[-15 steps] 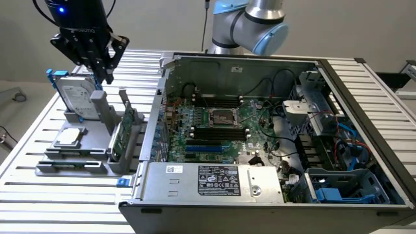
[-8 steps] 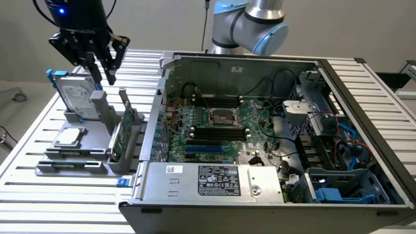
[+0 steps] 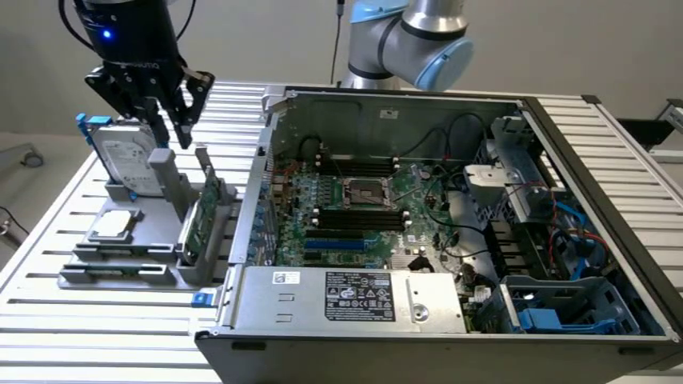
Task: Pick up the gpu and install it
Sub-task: 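Pick up the gpu and move the gpu toward the slot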
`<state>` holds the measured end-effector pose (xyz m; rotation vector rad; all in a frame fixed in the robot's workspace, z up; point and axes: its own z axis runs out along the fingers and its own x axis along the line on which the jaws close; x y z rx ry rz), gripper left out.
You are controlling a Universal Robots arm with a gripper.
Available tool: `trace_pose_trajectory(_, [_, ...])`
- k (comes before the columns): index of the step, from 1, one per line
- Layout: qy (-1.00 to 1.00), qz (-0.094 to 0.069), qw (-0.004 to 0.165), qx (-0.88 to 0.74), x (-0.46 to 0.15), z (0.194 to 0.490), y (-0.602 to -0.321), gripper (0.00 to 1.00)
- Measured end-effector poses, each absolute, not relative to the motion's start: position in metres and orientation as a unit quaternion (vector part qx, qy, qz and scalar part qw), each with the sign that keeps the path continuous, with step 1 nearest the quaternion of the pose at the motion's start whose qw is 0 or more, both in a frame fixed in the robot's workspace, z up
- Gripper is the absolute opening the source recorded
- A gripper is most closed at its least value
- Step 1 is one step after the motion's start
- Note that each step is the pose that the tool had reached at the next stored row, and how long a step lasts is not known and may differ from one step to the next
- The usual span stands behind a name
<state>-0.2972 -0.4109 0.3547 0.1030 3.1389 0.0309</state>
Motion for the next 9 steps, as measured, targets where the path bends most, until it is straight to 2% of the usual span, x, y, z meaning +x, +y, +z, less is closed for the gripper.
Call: trace_pose_trajectory(9, [1.000,0.010,0.000,0.022,-0.297,0.338,-0.417,0.36])
